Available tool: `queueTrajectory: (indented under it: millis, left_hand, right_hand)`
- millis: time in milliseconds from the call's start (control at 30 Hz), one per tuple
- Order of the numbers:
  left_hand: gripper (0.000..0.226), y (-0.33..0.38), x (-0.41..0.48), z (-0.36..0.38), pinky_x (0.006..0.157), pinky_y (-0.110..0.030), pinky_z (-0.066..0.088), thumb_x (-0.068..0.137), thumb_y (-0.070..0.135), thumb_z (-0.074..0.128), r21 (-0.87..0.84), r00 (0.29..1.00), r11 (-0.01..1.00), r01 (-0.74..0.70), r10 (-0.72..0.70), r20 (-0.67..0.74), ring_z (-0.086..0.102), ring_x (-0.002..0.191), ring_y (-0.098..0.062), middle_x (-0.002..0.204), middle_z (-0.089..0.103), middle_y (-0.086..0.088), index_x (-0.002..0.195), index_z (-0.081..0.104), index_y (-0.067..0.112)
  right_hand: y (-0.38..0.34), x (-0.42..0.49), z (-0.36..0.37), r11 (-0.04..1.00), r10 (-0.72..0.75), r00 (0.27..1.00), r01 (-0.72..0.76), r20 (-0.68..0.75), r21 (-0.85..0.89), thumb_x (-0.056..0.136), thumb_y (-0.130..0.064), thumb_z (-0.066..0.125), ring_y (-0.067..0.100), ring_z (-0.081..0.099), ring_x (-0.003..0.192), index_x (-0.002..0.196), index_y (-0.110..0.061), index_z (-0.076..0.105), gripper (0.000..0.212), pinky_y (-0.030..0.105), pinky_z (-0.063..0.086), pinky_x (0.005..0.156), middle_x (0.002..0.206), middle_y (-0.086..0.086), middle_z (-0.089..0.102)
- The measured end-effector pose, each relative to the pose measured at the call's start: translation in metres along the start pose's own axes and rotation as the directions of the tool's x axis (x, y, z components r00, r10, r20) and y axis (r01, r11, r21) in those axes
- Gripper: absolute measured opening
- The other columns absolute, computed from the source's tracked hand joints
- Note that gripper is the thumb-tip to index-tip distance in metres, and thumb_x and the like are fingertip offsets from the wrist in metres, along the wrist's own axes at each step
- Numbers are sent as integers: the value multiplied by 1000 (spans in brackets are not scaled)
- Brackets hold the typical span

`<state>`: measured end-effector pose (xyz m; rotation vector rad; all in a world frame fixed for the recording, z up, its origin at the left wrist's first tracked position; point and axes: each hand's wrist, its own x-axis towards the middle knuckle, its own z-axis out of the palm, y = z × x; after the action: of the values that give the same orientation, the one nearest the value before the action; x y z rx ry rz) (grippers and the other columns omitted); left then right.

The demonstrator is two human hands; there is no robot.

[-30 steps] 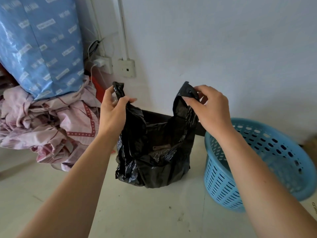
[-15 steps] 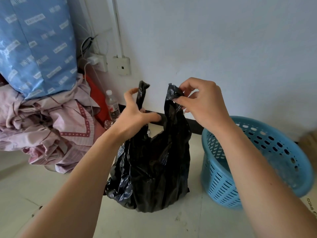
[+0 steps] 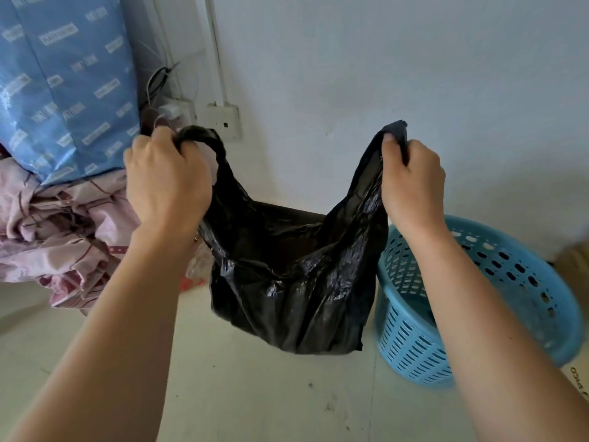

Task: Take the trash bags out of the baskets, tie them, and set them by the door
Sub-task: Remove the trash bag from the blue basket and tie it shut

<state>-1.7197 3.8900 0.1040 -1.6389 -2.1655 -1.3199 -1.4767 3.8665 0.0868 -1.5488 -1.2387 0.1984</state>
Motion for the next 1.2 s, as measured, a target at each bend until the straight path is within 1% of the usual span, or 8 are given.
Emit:
queueTrajectory:
  millis: [100, 200, 367, 567, 633, 767, 967, 1200]
  left_hand:
    - [35, 3, -3, -4, 90, -32, 34, 82, 25, 41, -243, 1000, 970, 5, 2, 30, 41, 111, -30, 99, 60, -23, 81, 59, -5]
    - [32, 13, -12, 0, 74, -30, 40, 66, 24, 51, -660, 967, 744, 108, 76, 244, 52, 79, -22, 74, 59, -18, 63, 57, -7]
    - [13, 13, -29, 21, 93, -50, 44, 92, 29, 53, -808, 774, 409, 423, 299, 557, 62, 101, -25, 106, 71, -8, 84, 59, 21]
    - [20, 18, -53, 39, 56, -25, 46, 97, 32, 51, -648, 690, 724, 236, 345, 636, 58, 52, -7, 72, 51, -1, 113, 39, 29]
    - [54, 21, -59, 42, 57, -24, 50, 83, 33, 70, -560, 633, 811, 169, 346, 693, 60, 58, -4, 77, 56, 1, 115, 27, 23]
    - [67, 22, -72, 46, 68, -35, 50, 77, 58, 66, -371, 736, 912, -177, 373, 565, 61, 75, -13, 86, 60, 4, 107, 23, 17]
    - [33, 18, -67, 47, 82, -44, 43, 99, 42, 34, -413, 711, 910, 38, 266, 651, 57, 87, -23, 90, 60, -7, 105, 46, 12]
    - [61, 18, -67, 47, 65, -44, 37, 71, 59, 39, -480, 618, 864, 153, 295, 729, 43, 68, -18, 72, 46, -7, 75, 55, 1]
  right_hand:
    - [3, -6, 6, 985, -175, 985, 175, -12, -12, 100, -29, 49, 9, 41, 54, 81, -10, 46, 26, 19, 29, 49, 65, -6, 47]
    - [1, -10, 11, 964, -258, 965, 254, 41, 84, 94, -23, 59, 9, 53, 59, 93, -10, 60, 13, 22, 41, 57, 79, -3, 60]
    - [-6, -11, 12, 960, -265, 938, 234, 222, 157, 87, -10, 65, 17, 67, 73, 95, -16, 70, 11, 37, 55, 74, 90, 1, 68]
    - [-13, -13, 11, 958, -287, 909, 272, 302, 94, 83, -3, 68, 9, 66, 71, 91, -19, 74, 19, 26, 53, 75, 89, 2, 65]
    - [-16, -13, 12, 958, -288, 903, 272, 318, 93, 81, -2, 70, 10, 67, 72, 88, -19, 75, 19, 26, 53, 75, 86, -1, 68]
    - [-28, -22, 11, 943, -307, 839, 206, 449, 260, 79, -8, 75, 5, 70, 72, 85, -18, 75, 12, 21, 56, 73, 77, -6, 74]
    - [-11, -13, 14, 941, -45, 888, -116, 457, 318, 88, -12, 60, 13, 71, 73, 93, -12, 70, 11, 25, 55, 66, 79, 2, 74]
    - [5, -24, 36, 963, 240, 775, -266, 584, -43, 94, -57, 40, 18, 51, 60, 78, -2, 54, 58, 31, 39, 60, 70, 7, 53]
